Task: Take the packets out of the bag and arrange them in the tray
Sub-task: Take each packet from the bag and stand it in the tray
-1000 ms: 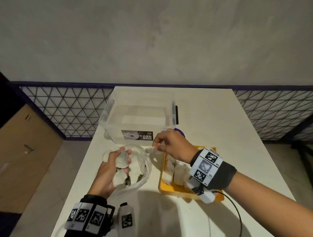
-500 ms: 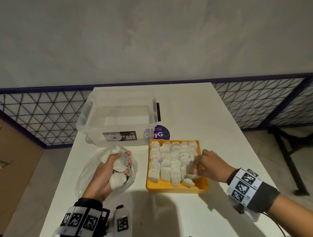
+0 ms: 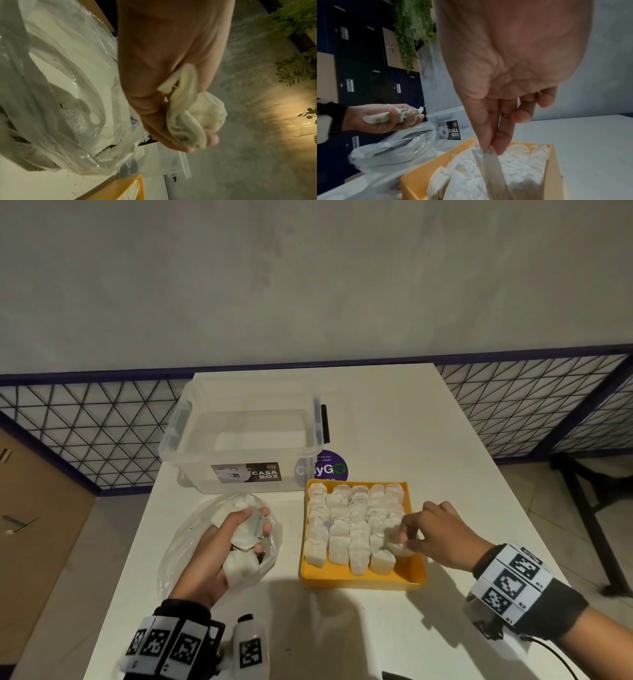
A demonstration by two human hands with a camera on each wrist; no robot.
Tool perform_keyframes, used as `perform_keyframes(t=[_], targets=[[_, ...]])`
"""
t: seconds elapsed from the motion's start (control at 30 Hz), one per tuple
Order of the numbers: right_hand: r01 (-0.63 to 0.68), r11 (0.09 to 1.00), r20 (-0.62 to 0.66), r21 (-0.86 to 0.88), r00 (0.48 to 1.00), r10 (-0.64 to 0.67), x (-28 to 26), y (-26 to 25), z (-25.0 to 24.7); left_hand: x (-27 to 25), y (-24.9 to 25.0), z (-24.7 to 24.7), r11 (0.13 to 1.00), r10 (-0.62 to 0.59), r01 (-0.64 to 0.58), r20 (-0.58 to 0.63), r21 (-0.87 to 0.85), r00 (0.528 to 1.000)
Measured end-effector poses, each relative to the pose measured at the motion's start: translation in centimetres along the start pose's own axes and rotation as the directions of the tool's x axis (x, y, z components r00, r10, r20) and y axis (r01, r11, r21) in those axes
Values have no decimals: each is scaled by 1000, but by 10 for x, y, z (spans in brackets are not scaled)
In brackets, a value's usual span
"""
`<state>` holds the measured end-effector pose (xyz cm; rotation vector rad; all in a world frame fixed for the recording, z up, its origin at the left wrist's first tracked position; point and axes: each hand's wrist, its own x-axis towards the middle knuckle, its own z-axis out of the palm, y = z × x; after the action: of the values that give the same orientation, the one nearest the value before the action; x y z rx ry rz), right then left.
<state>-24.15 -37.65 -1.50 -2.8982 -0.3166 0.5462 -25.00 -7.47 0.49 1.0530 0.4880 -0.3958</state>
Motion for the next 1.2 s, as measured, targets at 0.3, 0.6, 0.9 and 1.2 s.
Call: perform_keyframes(t=[0.3, 0.6, 0.9, 1.2], targets=[[1, 996, -92, -87, 996, -9, 3, -4, -7, 0, 1, -5, 995, -37, 38, -10, 96, 999], [51, 977, -4, -209, 999, -53, -1, -7, 1, 0, 3, -6, 990, -14, 16, -18, 140, 1000], [106, 930, -96, -353, 984, -148, 8, -2, 30, 0, 4, -5, 983, 7, -1, -34, 182, 999], [202, 953, 130, -227, 976, -175, 0, -21, 50, 0, 5, -3, 992, -12, 16, -31, 126, 999]])
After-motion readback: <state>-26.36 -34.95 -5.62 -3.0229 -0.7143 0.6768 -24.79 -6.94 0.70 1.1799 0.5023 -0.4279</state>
